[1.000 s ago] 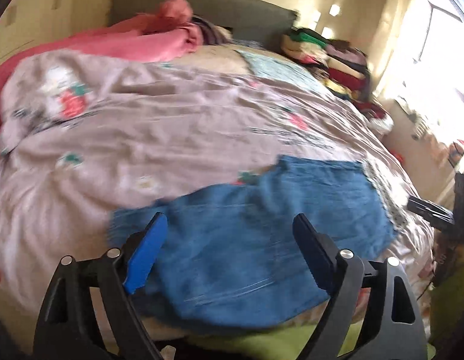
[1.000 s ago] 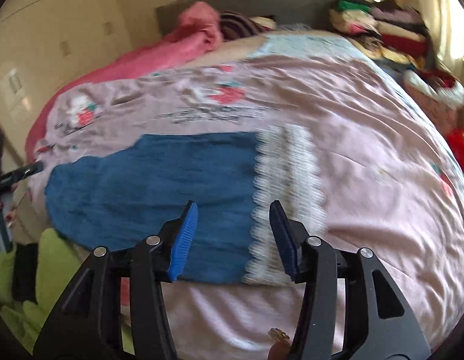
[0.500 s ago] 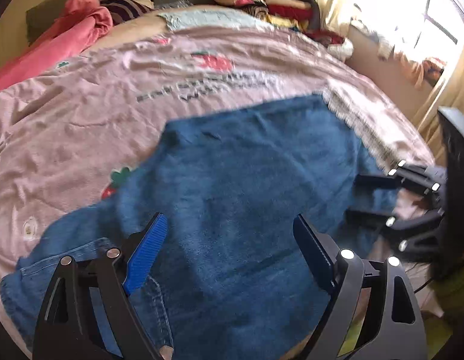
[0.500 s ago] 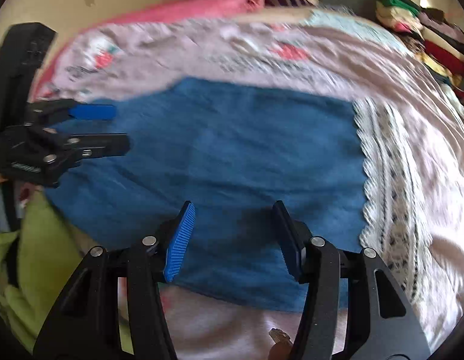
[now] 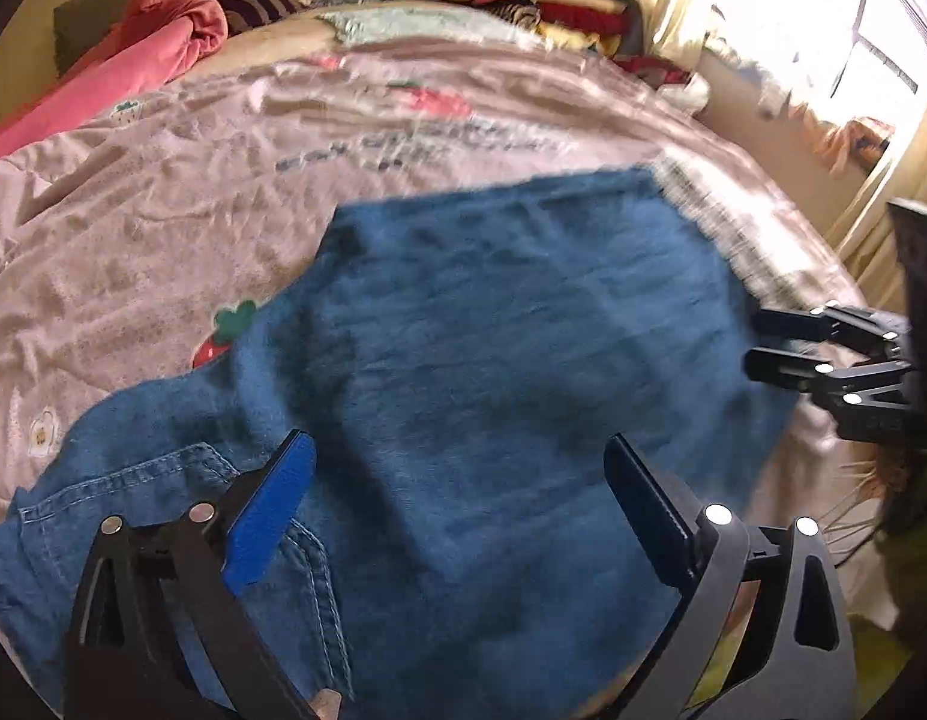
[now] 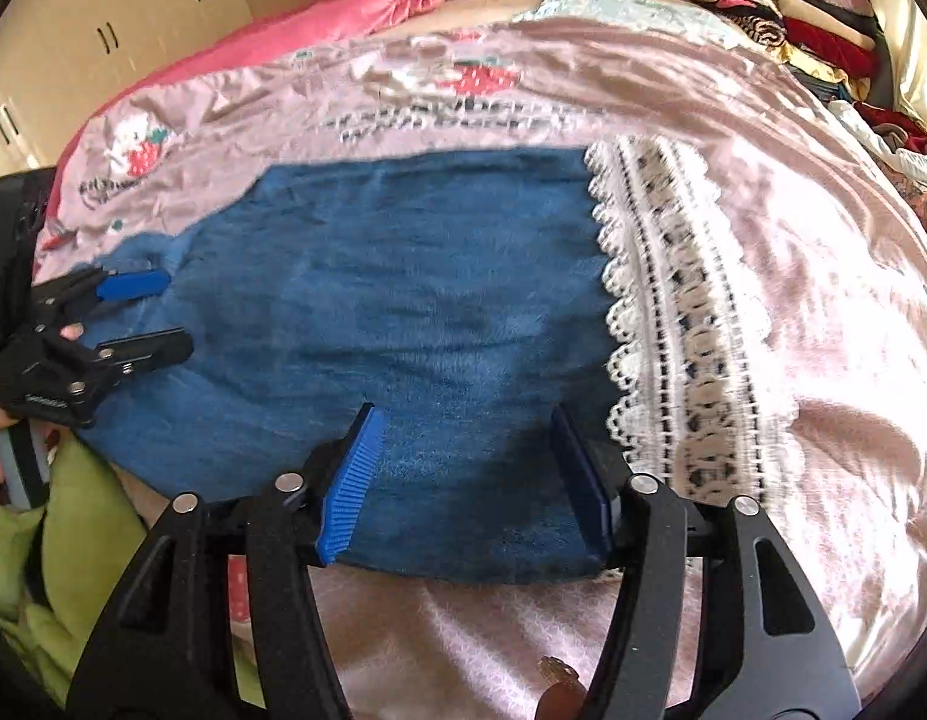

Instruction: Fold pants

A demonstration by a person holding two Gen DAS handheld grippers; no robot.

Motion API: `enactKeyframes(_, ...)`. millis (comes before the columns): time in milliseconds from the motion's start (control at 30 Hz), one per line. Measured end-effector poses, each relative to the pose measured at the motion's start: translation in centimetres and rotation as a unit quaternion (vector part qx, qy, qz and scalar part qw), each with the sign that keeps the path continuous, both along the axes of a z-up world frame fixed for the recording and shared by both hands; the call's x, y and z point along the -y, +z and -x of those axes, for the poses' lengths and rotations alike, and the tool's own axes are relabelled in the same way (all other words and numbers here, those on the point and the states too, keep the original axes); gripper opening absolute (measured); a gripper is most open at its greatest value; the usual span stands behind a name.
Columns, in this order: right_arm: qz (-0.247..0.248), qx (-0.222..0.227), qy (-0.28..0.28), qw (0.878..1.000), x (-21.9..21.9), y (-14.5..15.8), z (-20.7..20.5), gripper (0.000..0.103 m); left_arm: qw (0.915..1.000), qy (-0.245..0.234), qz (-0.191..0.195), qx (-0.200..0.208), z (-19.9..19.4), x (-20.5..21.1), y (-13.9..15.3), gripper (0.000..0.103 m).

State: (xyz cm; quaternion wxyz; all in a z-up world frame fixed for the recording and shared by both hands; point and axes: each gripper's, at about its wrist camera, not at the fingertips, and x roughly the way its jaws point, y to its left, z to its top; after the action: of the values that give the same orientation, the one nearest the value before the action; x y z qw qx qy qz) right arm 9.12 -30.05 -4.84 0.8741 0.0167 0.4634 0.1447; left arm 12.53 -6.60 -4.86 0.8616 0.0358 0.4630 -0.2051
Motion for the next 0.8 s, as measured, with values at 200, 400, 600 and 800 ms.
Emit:
enactKeyframes(200, -0.015, 0.030, -0.026, 0.999, 2.1, 2.6, 1.0, 0.066, 0.9995, 0.001, 0.004, 0.030, 0.3, 0.1, 2.9, 0.098)
enactKeyframes(400, -0.019, 0.053, -0.046, 0.997, 4.0, 4.1, 1.9, 0.072, 0.9991, -0.009, 0.009, 0.040, -0.2, 1.1, 4.8, 0.098)
enactKeyframes(600, -0.023, 0.059, -0.061, 0.996, 5.6, 4.4, 2.3, 0.074, 0.9989, -0.021, 0.016, 0.038, -1.8, 3.0, 5.8, 0.098)
enactKeyframes(800, -0.032, 0.057, -0.074, 0.995, 7.2, 3.8, 2.2, 0.075, 0.9988, -0.036, 0.019, 0.026, -3.9, 5.3, 5.6, 0.098)
